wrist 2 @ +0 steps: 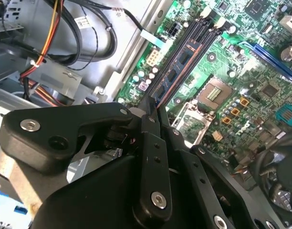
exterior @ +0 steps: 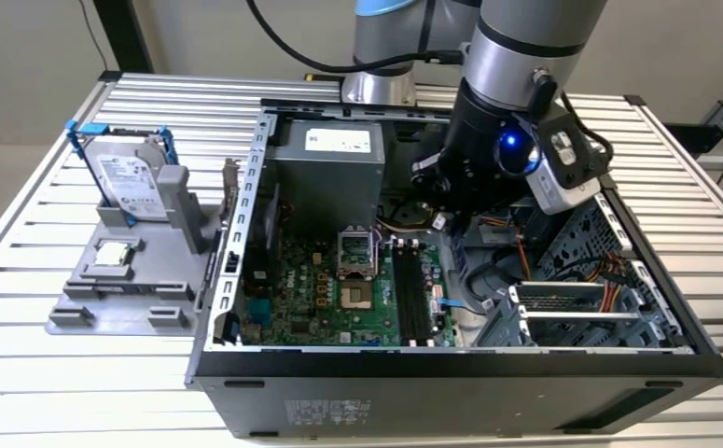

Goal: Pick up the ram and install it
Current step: 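Insert the ram into the slot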

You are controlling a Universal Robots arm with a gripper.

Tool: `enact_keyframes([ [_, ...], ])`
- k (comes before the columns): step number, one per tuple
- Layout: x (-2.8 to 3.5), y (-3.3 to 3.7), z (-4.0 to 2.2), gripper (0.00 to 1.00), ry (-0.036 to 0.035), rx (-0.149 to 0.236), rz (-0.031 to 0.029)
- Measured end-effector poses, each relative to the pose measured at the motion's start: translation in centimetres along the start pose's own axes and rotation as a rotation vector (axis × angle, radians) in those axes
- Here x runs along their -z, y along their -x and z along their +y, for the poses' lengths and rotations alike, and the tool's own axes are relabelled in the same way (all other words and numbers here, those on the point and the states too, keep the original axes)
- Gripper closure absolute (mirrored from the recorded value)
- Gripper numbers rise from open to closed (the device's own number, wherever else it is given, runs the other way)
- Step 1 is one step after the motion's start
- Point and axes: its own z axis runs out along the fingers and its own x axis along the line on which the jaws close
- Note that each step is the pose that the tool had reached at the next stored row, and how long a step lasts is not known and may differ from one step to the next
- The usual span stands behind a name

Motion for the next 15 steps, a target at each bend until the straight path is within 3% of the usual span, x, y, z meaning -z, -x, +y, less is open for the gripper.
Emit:
enact_keyframes([
  [15,-2.5,-0.3,-0.06,1.0,-0.0007,-0.001,0.0058],
])
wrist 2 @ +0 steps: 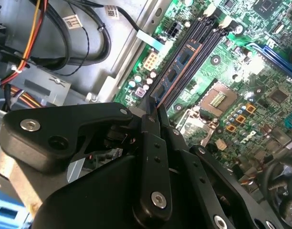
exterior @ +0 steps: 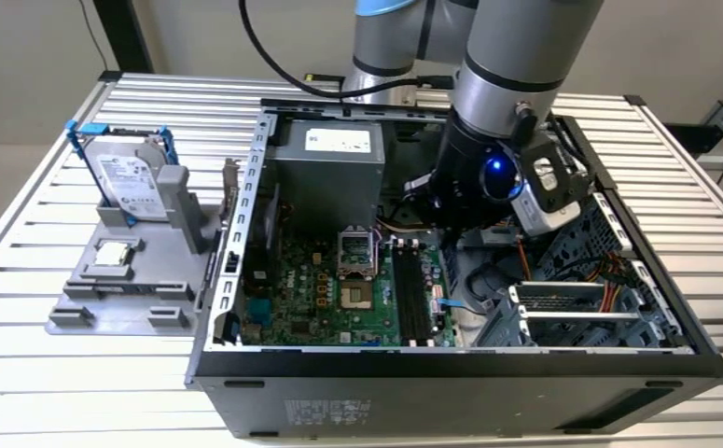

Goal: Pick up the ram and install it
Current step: 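Insert the ram into the slot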

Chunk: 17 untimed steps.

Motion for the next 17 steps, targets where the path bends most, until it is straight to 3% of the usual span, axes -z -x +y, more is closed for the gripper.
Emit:
enact_keyframes([
  [8,-1.07,-0.14,-0.08,1.0,-0.0029,0.0,0.0024],
  [17,-1.77,-0.47,-0.51,1.0,-0.0139,0.001,0.0021],
])
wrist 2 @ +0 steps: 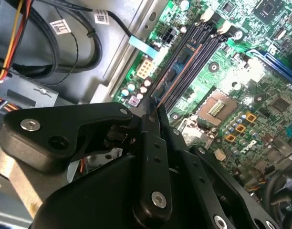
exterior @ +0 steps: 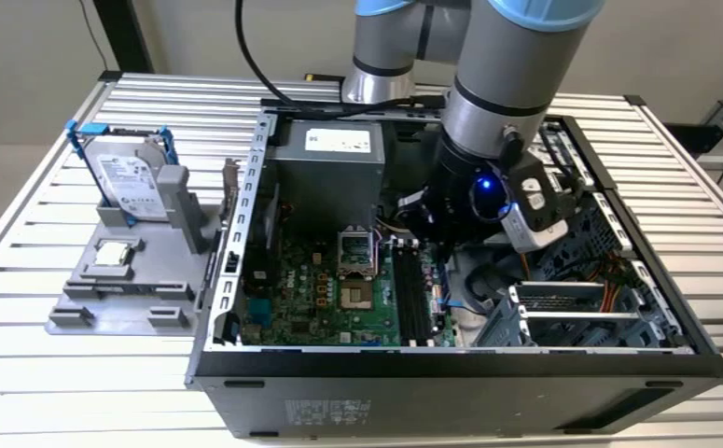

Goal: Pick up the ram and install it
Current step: 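Insert the ram into the slot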

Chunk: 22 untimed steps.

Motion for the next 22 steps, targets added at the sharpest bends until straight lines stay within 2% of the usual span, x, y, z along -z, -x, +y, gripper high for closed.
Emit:
enact_keyframes([
  [7,-0.67,-0.38,-0.43,1.0,-0.0122,0.0,-0.0003],
  [22,-2.06,-0.63,-0.95,1.0,-0.0249,0.0,-0.0006],
])
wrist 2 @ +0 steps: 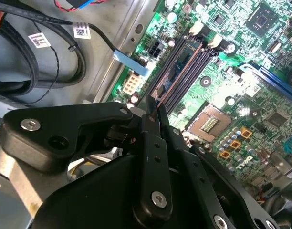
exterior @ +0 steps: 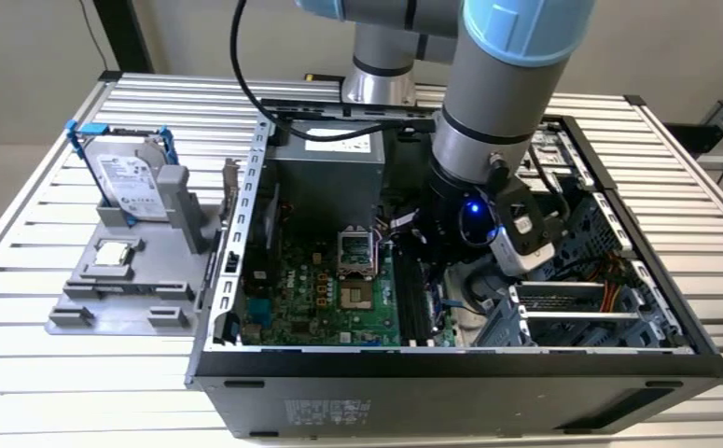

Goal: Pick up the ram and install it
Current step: 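Insert the ram into the slot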

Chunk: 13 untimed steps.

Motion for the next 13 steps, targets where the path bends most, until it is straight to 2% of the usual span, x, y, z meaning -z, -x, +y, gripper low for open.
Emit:
enact_keyframes([
  [4,-0.23,-0.06,-0.09,1.0,-0.0009,0.0,-0.0002],
  [13,-0.85,-0.19,-0.09,1.0,-0.0077,0.0,-0.0003],
])
